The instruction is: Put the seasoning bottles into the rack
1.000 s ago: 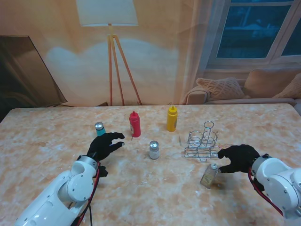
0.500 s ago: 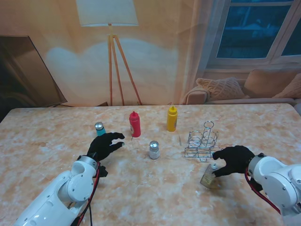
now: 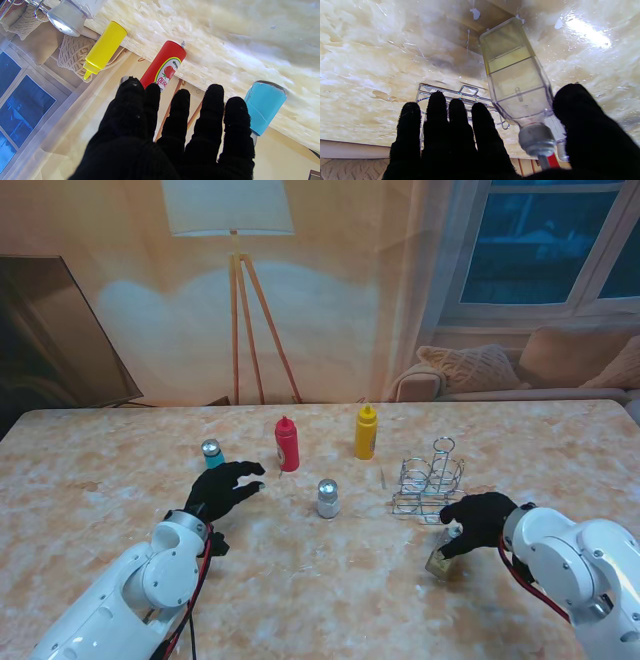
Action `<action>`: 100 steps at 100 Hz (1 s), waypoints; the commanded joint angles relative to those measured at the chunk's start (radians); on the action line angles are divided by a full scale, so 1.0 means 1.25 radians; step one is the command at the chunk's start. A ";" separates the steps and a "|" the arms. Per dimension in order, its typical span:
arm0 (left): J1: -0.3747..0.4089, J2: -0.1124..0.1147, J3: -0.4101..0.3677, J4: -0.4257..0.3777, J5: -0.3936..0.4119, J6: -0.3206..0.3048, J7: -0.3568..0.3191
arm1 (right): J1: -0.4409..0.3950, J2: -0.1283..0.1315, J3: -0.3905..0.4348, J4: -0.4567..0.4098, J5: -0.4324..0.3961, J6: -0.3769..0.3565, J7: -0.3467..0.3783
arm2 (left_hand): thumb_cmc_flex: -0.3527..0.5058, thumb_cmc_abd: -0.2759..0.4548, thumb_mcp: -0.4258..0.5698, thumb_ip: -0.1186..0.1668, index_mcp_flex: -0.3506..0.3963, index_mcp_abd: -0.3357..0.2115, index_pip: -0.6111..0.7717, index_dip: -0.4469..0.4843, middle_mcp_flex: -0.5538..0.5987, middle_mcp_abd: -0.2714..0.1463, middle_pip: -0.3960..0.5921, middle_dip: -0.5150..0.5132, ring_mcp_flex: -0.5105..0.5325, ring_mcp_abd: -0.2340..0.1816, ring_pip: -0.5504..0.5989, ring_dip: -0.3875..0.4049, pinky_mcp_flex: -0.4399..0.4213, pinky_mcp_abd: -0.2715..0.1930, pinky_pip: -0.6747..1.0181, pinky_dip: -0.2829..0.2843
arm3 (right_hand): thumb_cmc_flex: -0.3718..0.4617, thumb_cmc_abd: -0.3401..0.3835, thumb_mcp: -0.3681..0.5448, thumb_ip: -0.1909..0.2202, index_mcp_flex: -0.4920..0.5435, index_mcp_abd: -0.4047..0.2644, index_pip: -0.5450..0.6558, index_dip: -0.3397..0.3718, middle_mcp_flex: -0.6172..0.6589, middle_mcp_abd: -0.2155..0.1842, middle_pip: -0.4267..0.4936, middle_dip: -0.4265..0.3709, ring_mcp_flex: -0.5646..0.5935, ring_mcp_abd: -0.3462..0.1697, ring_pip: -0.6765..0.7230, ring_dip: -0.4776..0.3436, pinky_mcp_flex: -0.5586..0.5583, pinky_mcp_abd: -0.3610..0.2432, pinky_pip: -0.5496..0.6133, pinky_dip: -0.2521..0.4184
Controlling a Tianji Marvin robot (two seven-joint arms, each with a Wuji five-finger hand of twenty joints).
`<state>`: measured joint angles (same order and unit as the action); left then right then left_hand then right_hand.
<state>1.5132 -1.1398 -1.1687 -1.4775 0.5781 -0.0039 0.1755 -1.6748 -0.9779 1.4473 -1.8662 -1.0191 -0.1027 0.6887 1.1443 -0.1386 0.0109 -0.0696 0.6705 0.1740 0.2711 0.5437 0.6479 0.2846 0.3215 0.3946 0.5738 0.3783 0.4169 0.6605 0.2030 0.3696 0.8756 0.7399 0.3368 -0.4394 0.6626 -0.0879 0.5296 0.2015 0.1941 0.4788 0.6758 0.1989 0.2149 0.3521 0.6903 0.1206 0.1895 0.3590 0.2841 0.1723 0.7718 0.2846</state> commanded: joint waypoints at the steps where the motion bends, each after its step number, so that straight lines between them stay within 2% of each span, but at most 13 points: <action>1: 0.003 -0.001 -0.001 -0.004 0.001 -0.001 -0.010 | 0.003 -0.003 -0.008 0.009 -0.003 0.001 0.017 | 0.021 -0.007 0.000 0.012 0.006 -0.006 0.008 0.004 0.012 0.000 0.003 0.007 0.020 0.001 0.008 0.026 -0.007 0.007 -0.004 0.000 | 0.006 -0.026 0.019 -0.013 -0.001 0.006 -0.006 0.012 -0.016 0.014 0.010 -0.007 0.007 0.003 0.003 -0.007 0.000 0.011 0.001 -0.009; 30: 0.003 -0.001 -0.001 -0.003 0.001 -0.001 -0.010 | 0.015 -0.001 -0.025 0.016 -0.006 -0.002 0.033 | 0.018 -0.008 0.005 0.011 0.006 -0.005 0.008 0.004 0.013 -0.001 0.003 0.007 0.021 0.002 0.010 0.027 -0.007 0.007 -0.003 0.000 | 0.042 -0.051 0.053 -0.011 0.009 -0.036 0.020 0.036 0.012 -0.013 0.043 0.019 0.042 -0.021 0.030 0.011 0.020 0.006 0.014 -0.006; 42: 0.003 -0.001 -0.001 -0.003 0.001 -0.001 -0.010 | 0.018 0.000 -0.029 0.017 -0.006 0.000 0.039 | 0.018 -0.010 0.008 0.011 0.007 -0.006 0.009 0.005 0.013 -0.001 0.004 0.007 0.021 0.002 0.010 0.027 -0.006 0.008 -0.002 0.000 | 0.066 -0.067 0.072 -0.011 0.014 -0.062 0.051 0.060 0.029 -0.035 0.061 0.037 0.067 -0.038 0.047 0.025 0.041 -0.004 0.026 -0.005; 62: 0.003 -0.001 -0.001 -0.003 0.002 0.000 -0.010 | 0.028 0.001 -0.039 0.023 -0.004 -0.002 0.040 | 0.017 -0.013 0.012 0.010 0.007 -0.005 0.010 0.005 0.013 -0.001 0.004 0.007 0.021 0.001 0.011 0.028 -0.006 0.007 -0.001 0.000 | 0.116 -0.107 0.133 -0.013 0.015 -0.118 0.146 0.140 0.051 -0.086 0.133 0.102 0.114 -0.082 0.103 0.074 0.082 -0.022 0.059 0.013; 69: 0.003 -0.001 -0.002 -0.003 0.002 0.000 -0.010 | 0.032 0.000 -0.045 0.027 -0.005 0.001 0.036 | 0.017 -0.015 0.014 0.010 0.008 -0.006 0.010 0.005 0.014 -0.001 0.005 0.007 0.021 0.001 0.011 0.028 -0.005 0.007 -0.001 0.000 | 0.136 -0.122 0.155 -0.014 0.016 -0.142 0.177 0.172 0.060 -0.105 0.166 0.128 0.144 -0.102 0.127 0.088 0.135 -0.047 0.108 0.043; 78: 0.003 -0.001 -0.002 -0.003 0.002 0.000 -0.010 | 0.039 0.000 -0.054 0.034 0.000 0.013 0.035 | 0.016 -0.017 0.017 0.010 0.008 -0.007 0.010 0.005 0.014 -0.001 0.005 0.007 0.021 0.001 0.011 0.028 -0.005 0.007 -0.001 0.000 | 0.161 -0.138 0.178 -0.015 0.025 -0.166 0.209 0.199 0.073 -0.124 0.196 0.147 0.171 -0.119 0.148 0.096 0.171 -0.056 0.129 0.063; 87: 0.003 -0.001 -0.002 -0.003 0.002 0.001 -0.009 | 0.043 -0.001 -0.059 0.042 -0.006 0.011 0.020 | 0.015 -0.019 0.020 0.010 0.008 -0.006 0.010 0.005 0.014 -0.001 0.005 0.007 0.022 0.000 0.012 0.028 -0.005 0.006 0.000 0.000 | 0.178 -0.149 0.199 -0.017 0.031 -0.187 0.243 0.224 0.081 -0.136 0.225 0.163 0.185 -0.132 0.175 0.111 0.184 -0.060 0.132 0.076; 100: 0.003 -0.001 -0.002 -0.003 0.004 0.001 -0.009 | 0.048 -0.004 -0.066 0.054 -0.008 0.008 -0.009 | 0.014 -0.021 0.025 0.010 0.008 -0.004 0.011 0.005 0.014 -0.003 0.006 0.008 0.022 -0.001 0.012 0.028 -0.004 0.007 0.001 0.000 | 0.208 -0.161 0.228 -0.020 0.046 -0.237 0.333 0.278 0.104 -0.170 0.288 0.205 0.209 -0.159 0.248 0.158 0.206 -0.063 0.143 0.098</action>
<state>1.5134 -1.1398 -1.1697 -1.4775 0.5791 -0.0034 0.1760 -1.6095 -0.9742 1.3725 -1.8140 -1.0223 -0.0883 0.6829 1.1442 -0.1514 0.0244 -0.0697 0.6705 0.1740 0.2711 0.5438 0.6479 0.2846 0.3215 0.3946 0.5866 0.3783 0.4169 0.6606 0.2030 0.3698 0.8756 0.7400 0.5225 -0.6433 0.8638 -0.0917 0.5400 -0.0235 0.4749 0.7646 0.7758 0.0207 0.5303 0.5786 0.9194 -0.0537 0.4464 0.5135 0.5242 0.1070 0.9155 0.3784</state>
